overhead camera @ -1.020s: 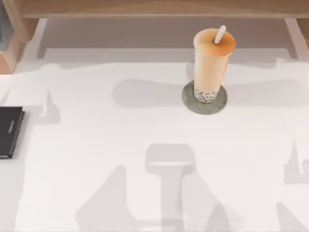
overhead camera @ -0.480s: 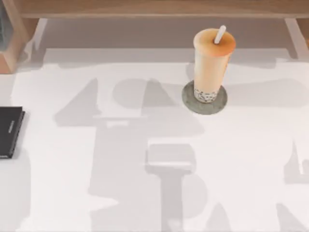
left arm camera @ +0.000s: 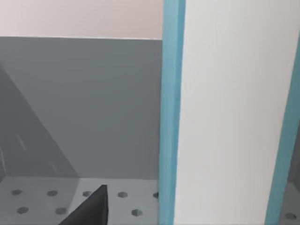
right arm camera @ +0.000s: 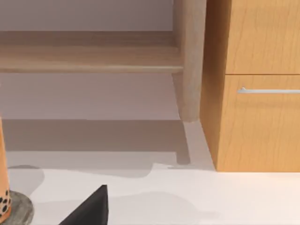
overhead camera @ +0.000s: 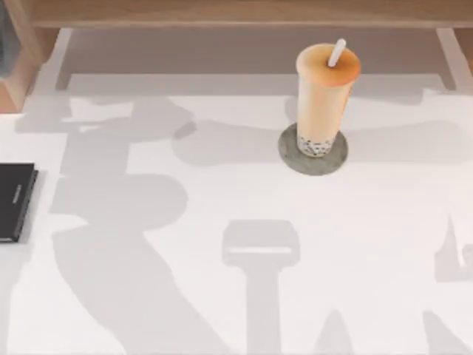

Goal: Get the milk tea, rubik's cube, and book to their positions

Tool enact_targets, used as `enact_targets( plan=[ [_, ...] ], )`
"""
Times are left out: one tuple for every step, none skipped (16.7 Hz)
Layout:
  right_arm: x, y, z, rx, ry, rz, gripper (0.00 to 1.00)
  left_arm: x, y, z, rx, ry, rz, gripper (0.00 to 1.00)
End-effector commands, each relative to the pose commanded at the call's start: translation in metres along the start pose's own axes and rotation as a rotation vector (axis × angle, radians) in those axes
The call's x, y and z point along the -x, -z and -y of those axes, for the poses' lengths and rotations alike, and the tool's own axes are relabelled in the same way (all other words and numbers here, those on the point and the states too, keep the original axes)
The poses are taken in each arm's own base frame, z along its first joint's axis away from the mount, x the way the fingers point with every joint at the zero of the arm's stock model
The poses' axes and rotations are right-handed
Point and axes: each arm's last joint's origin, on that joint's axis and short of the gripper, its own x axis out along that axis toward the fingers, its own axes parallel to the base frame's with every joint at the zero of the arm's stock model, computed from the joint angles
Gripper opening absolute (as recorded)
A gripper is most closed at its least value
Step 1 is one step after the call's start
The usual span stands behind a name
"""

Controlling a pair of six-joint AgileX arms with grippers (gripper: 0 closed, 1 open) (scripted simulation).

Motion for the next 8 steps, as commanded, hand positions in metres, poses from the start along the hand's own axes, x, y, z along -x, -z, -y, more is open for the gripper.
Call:
enact_targets(
  plan=[
    [0.0000, 0.0000, 0.0000, 0.000, 0.000, 0.000, 1.00, -0.0037, 0.0030, -0.0026, -0.001, 0.002, 0.001, 1.00],
    [0.0000, 0.0000, 0.0000, 0.000, 0.000, 0.000, 1.00, -0.0059, 0.0044, -0.0040, -0.003, 0.004, 0.004, 1.00],
    [0.0000, 0.0000, 0.0000, 0.000, 0.000, 0.000, 1.00, -0.0067, 0.0047, -0.0045, -0.004, 0.005, 0.005, 1.00],
    [0.0000, 0.0000, 0.0000, 0.000, 0.000, 0.000, 1.00, -0.0067, 0.0047, -0.0045, -0.004, 0.005, 0.005, 1.00],
    [0.0000, 0.0000, 0.0000, 0.000, 0.000, 0.000, 1.00, -0.0067, 0.0047, -0.0045, -0.004, 0.005, 0.005, 1.00],
    [0.0000, 0.0000, 0.0000, 0.000, 0.000, 0.000, 1.00, -0.0067, 0.0047, -0.0045, -0.004, 0.005, 0.005, 1.00],
    [0.0000, 0.0000, 0.0000, 0.000, 0.000, 0.000, 1.00, -0.0067, 0.0052, -0.0019, -0.002, 0.009, 0.002, 1.00],
    [0.0000, 0.0000, 0.0000, 0.000, 0.000, 0.000, 1.00, -0.0074, 0.0050, -0.0022, -0.003, 0.008, 0.002, 1.00]
  ],
)
